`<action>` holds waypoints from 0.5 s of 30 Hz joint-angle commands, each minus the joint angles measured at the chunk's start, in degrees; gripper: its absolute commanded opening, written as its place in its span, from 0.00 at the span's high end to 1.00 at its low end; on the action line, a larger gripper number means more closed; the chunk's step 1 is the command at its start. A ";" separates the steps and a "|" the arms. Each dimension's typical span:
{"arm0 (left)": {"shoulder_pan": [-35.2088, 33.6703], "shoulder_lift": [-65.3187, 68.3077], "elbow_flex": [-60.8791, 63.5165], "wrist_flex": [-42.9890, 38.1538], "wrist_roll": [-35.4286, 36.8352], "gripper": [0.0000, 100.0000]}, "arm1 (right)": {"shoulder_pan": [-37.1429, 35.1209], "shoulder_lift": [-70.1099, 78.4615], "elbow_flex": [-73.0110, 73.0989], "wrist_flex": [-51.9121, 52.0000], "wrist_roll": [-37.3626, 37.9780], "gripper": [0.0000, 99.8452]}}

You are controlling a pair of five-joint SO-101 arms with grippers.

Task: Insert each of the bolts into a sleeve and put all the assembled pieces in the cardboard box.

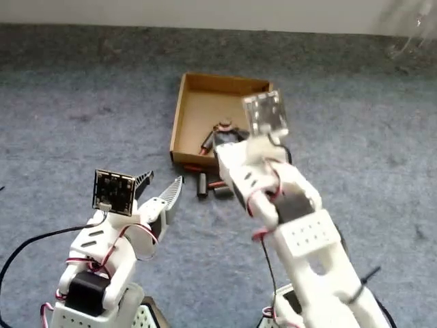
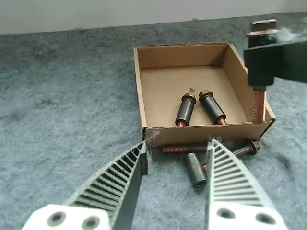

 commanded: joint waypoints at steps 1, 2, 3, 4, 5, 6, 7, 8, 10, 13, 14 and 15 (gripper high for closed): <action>-0.57 -0.31 -0.04 -1.67 -0.53 0.82 | 2.51 11.56 -16.13 0.31 -0.44 1.00; -0.57 -0.31 -0.04 -1.67 -0.53 0.82 | 3.30 15.08 -19.38 0.31 -0.44 1.00; -0.57 -0.31 -0.04 -1.67 -0.53 0.82 | 4.26 18.68 -22.37 0.31 -0.44 1.00; -0.57 -0.31 0.04 -1.67 -0.53 0.82 | 5.41 22.29 -25.19 0.31 -0.44 1.00; -0.57 -0.31 0.04 -1.67 -0.53 0.82 | 6.37 25.89 -27.91 0.31 -0.44 1.00; -0.57 -0.31 0.04 -1.67 -0.53 0.82 | 7.25 29.41 -30.55 0.31 -0.44 1.00; -0.57 -0.31 0.04 -1.67 -0.53 0.82 | 8.04 32.92 -32.92 0.31 -0.70 1.00; -0.57 -0.31 0.04 -1.67 -0.53 0.82 | 8.92 36.09 -35.30 0.31 -0.70 1.00; -0.57 -0.31 0.04 -1.67 -0.53 0.82 | 10.24 42.59 -39.87 0.31 -0.70 1.00; -0.48 -0.31 0.04 -1.67 -0.53 0.82 | 11.82 51.47 -46.20 0.31 -0.53 1.00; -0.48 -0.31 0.04 -1.67 -0.53 0.82 | 12.26 53.93 -48.04 0.31 -0.53 1.00; -0.40 -0.31 0.04 -1.67 -0.53 0.82 | 12.53 56.13 -49.71 0.31 -0.44 1.00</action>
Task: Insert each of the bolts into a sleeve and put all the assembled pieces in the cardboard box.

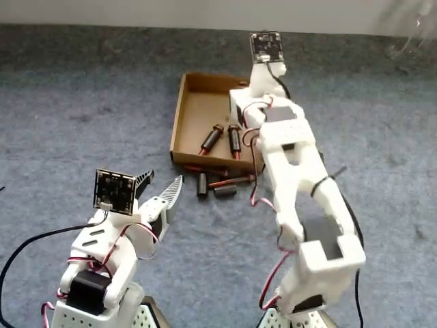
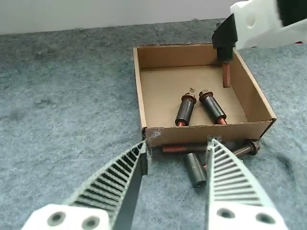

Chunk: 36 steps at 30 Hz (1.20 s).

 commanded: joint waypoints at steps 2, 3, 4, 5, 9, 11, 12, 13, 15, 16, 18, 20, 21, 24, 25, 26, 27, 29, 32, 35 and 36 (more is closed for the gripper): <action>-0.22 -0.31 -0.22 -1.23 -0.53 0.82 | 2.24 7.52 -11.38 0.04 -0.44 1.00; -0.22 -0.31 -0.22 -1.23 -0.53 0.82 | 2.59 9.10 -12.44 0.04 -0.44 1.00; -0.22 -0.31 -0.22 -1.23 -0.53 0.82 | 2.59 10.59 -13.41 0.13 -0.44 1.00; -0.22 -0.31 -0.22 -1.23 -0.53 0.82 | 2.68 11.74 -14.02 0.40 -0.44 1.00; -0.22 -0.31 -0.22 -1.23 -0.53 0.82 | 2.59 14.29 -16.92 8.92 -0.44 1.00; -0.22 -0.31 -0.22 -1.23 -0.53 0.82 | 2.59 15.08 -18.86 13.76 -0.44 1.00; -0.22 -0.31 -0.22 -1.23 -0.53 0.82 | 2.59 15.52 -19.56 15.60 -0.44 1.00; -0.22 -0.31 -0.22 -1.23 -0.53 0.82 | 2.59 16.04 -20.09 17.45 -0.44 1.00; -0.22 -0.31 -0.22 -1.23 -0.53 0.82 | 2.59 17.27 -20.62 20.18 -0.44 1.00; -0.22 -0.31 -0.22 -1.23 -0.53 0.82 | 2.59 18.07 -20.70 21.14 -0.35 1.00; -0.22 -0.31 -0.22 -1.23 -0.53 0.82 | 2.59 19.65 -20.70 22.20 -0.35 1.00; -0.13 -0.31 -0.22 -1.14 -0.53 0.82 | 2.59 20.70 -20.70 22.46 -0.35 0.99; -0.13 -0.31 -0.22 -1.14 -0.53 0.82 | 2.59 21.05 -20.70 22.46 -0.35 0.99; -0.13 -0.31 -0.22 -1.14 -0.53 0.82 | 2.51 21.23 -20.70 22.64 -0.70 0.93; -0.13 -0.31 -0.22 -1.14 -0.53 0.82 | 2.42 21.23 -20.70 22.99 -0.70 0.90; -0.13 -0.31 -0.22 -1.14 -0.53 0.82 | 2.42 21.23 -20.79 23.87 -0.70 0.86; -0.13 -0.31 -0.22 -1.14 -0.53 0.82 | 2.42 21.14 -20.88 24.48 -0.70 0.83; -0.13 -0.31 -0.22 -1.14 -0.53 0.82 | 2.33 20.88 -21.58 25.27 -0.44 0.78; -0.13 -0.31 -0.22 -1.14 -0.53 0.82 | 2.33 19.03 -25.01 28.88 -0.44 0.77; -0.13 -0.31 -0.22 -1.23 -0.53 0.82 | 2.24 15.78 -29.58 34.33 -0.70 0.80; -0.13 -0.31 -0.22 -1.23 -0.53 0.82 | 2.15 14.46 -30.90 36.70 -0.79 0.82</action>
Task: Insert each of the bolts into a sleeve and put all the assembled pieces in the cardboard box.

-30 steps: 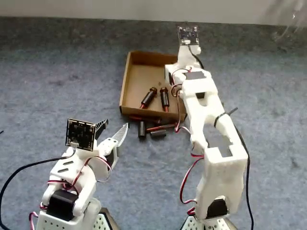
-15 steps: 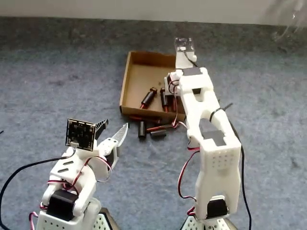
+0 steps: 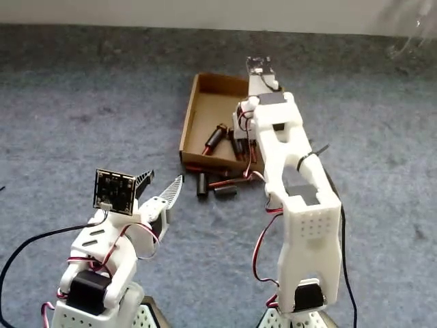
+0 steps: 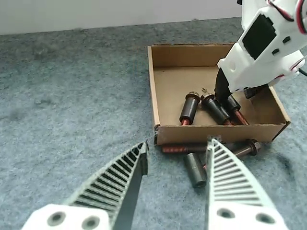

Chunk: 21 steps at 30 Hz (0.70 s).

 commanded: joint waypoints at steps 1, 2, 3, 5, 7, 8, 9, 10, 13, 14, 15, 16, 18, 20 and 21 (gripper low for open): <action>-0.13 -0.31 -0.22 -1.23 -0.53 0.82 | 0.66 -8.48 -7.25 7.87 -0.62 0.85; -0.13 -0.31 -0.22 -1.23 -0.53 0.82 | 0.66 -9.89 -8.22 10.77 -0.62 0.87; -0.13 -0.31 -0.22 -1.23 -0.53 0.82 | 0.66 -11.30 -8.84 13.41 -0.62 0.89; -0.13 -0.31 -0.22 -1.23 -0.53 0.82 | 0.66 -14.20 -9.63 18.07 -0.26 0.89; -0.13 -0.22 -0.22 -1.23 -0.53 0.82 | 0.84 -17.27 -9.80 22.64 -0.18 0.89; -0.13 -0.22 -0.22 -1.23 -0.53 0.82 | 0.84 -19.03 -9.80 24.57 -0.18 0.89; -0.13 -0.22 -0.22 -1.23 -0.53 0.82 | 0.84 -20.88 -9.80 25.98 -0.18 0.90; -0.13 -0.22 -0.22 -1.23 -0.53 0.82 | 0.84 -22.90 -9.80 26.95 -0.18 0.90; -0.13 -0.13 -0.22 -1.23 -0.62 0.82 | 0.92 -29.58 -8.75 28.88 -0.26 0.90; -0.04 -0.13 -0.22 -1.23 -1.58 0.82 | 1.01 -31.87 -6.90 30.37 -0.18 0.90; 0.04 -0.13 -0.31 -1.23 -2.99 0.82 | 1.10 -34.15 -4.00 30.81 -0.09 0.90; 0.31 -0.13 -0.40 -1.23 -4.04 0.82 | 1.10 -36.26 -0.13 30.90 0.44 0.90; 1.98 -0.04 -0.75 -0.97 -5.45 0.82 | 1.10 -40.92 9.10 29.67 4.13 0.90; 4.00 1.98 -1.19 -0.97 -7.47 0.82 | 2.59 -46.11 21.76 24.75 6.59 0.90; 4.97 4.09 -2.15 -0.97 -8.53 0.82 | 4.09 -49.10 28.35 21.23 7.47 0.90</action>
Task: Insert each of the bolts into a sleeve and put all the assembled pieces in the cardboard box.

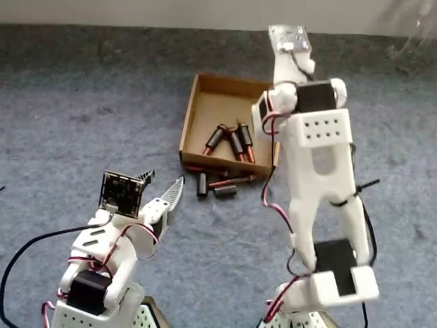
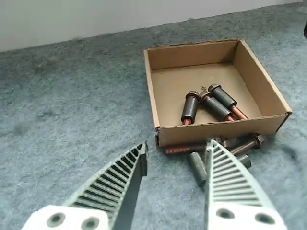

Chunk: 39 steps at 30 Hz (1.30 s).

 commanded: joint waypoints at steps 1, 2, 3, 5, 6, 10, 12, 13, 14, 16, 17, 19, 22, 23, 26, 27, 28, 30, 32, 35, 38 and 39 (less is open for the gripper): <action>3.65 6.81 -3.56 -0.88 -3.34 0.82 | 4.79 -12.44 23.52 -11.21 3.96 0.90; 4.09 10.42 -5.23 -0.88 -3.96 0.82 | 6.64 -15.60 30.20 -15.69 5.10 0.90; 4.18 14.64 -7.08 -0.88 -4.66 0.82 | 8.22 -18.15 36.62 -19.21 6.68 0.90; 4.35 24.31 -11.82 -0.88 -6.07 0.84 | 9.36 -22.90 48.40 -22.29 9.93 0.90; 4.35 29.41 -14.64 -0.79 -7.03 0.86 | 9.54 -24.66 53.58 -23.08 11.34 0.90; 7.60 49.89 -25.80 4.40 -17.49 0.89 | 9.71 -29.14 65.54 -28.18 14.33 0.90; 10.33 59.21 -31.08 8.00 -22.86 0.86 | 9.80 -30.02 68.88 -30.81 14.42 0.90; 11.47 63.60 -33.71 9.23 -24.00 0.84 | 9.71 -30.11 70.11 -31.96 14.33 0.90; 12.35 67.82 -36.18 10.11 -24.70 0.82 | 9.63 -30.29 71.34 -33.10 14.33 0.90; 13.49 75.12 -40.31 10.20 -25.05 0.80 | 9.80 -30.29 72.57 -34.59 14.33 0.90; 13.93 78.64 -42.24 10.20 -25.23 0.80 | 9.80 -30.29 73.10 -35.03 14.33 0.90; 15.08 84.79 -45.76 10.20 -26.73 0.81 | 9.80 -30.37 73.36 -35.03 14.33 0.90; 16.66 92.35 -50.51 9.49 -27.43 0.81 | 9.71 -30.37 73.89 -35.03 14.33 0.90; 16.92 94.46 -52.00 8.70 -27.43 0.81 | 9.71 -30.29 74.59 -35.47 14.42 0.90; 16.66 99.82 -56.13 5.80 -27.52 0.81 | 9.63 -30.81 76.62 -38.20 14.42 0.90; 16.57 101.58 -57.36 4.92 -27.52 0.81 | 9.71 -30.81 76.88 -38.46 14.42 0.90; 16.57 103.16 -58.59 4.22 -27.60 0.81 | 9.71 -30.81 76.97 -38.46 14.51 0.90; 16.48 106.42 -60.44 2.55 -29.10 0.81 | 9.71 -30.81 76.88 -38.46 14.59 0.90; 16.57 109.49 -62.37 1.32 -30.51 0.81 | 9.71 -30.81 77.05 -38.55 14.59 0.90; 16.40 113.98 -65.36 -0.09 -30.51 0.81 | 9.63 -30.81 77.14 -38.55 14.59 0.90; 15.52 117.85 -67.56 -0.09 -30.59 0.81 | 9.63 -30.81 77.23 -38.55 14.59 0.90; 15.34 118.73 -68.00 -0.09 -30.59 0.81 | 9.54 -30.81 77.23 -38.55 14.59 0.90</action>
